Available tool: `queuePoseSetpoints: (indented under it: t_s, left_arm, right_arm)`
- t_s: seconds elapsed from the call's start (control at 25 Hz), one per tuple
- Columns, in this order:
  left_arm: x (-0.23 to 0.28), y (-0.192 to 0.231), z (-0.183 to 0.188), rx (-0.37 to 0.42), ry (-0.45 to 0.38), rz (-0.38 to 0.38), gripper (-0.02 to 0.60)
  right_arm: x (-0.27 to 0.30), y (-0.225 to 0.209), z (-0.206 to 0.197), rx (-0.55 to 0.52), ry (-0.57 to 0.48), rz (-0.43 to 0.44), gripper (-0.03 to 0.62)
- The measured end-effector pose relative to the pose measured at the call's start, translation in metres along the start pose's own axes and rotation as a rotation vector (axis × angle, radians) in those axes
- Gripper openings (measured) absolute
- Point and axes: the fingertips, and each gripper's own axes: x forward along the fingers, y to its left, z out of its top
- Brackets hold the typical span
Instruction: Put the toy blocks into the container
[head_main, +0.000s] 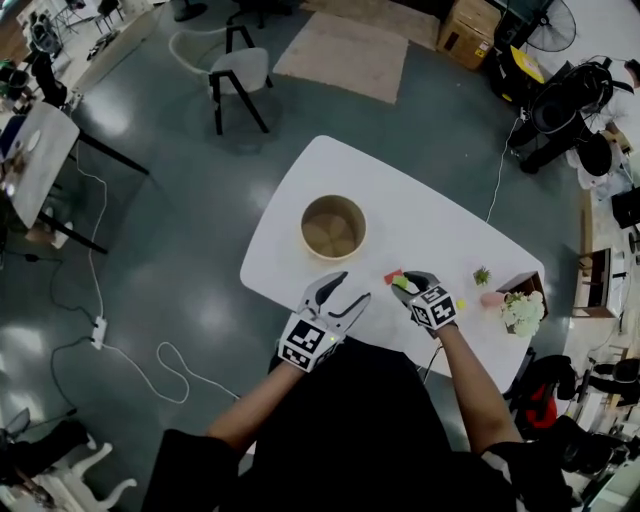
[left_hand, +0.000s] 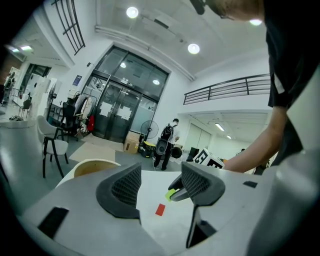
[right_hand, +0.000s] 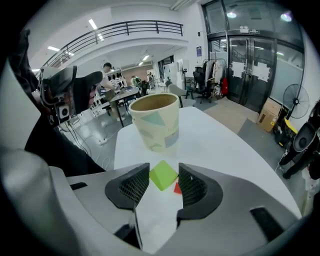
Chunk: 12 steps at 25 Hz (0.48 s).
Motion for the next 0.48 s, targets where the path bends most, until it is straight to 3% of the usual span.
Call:
queuePoseSetpoints:
  t_s: [0.48]
  left_arm:
    - [-0.021,0.019,0.006,-0.006,-0.038,0.027,0.230]
  right_arm:
    - [0.006,0.004,0.084,-0.043,-0.070,0.015,0.173]
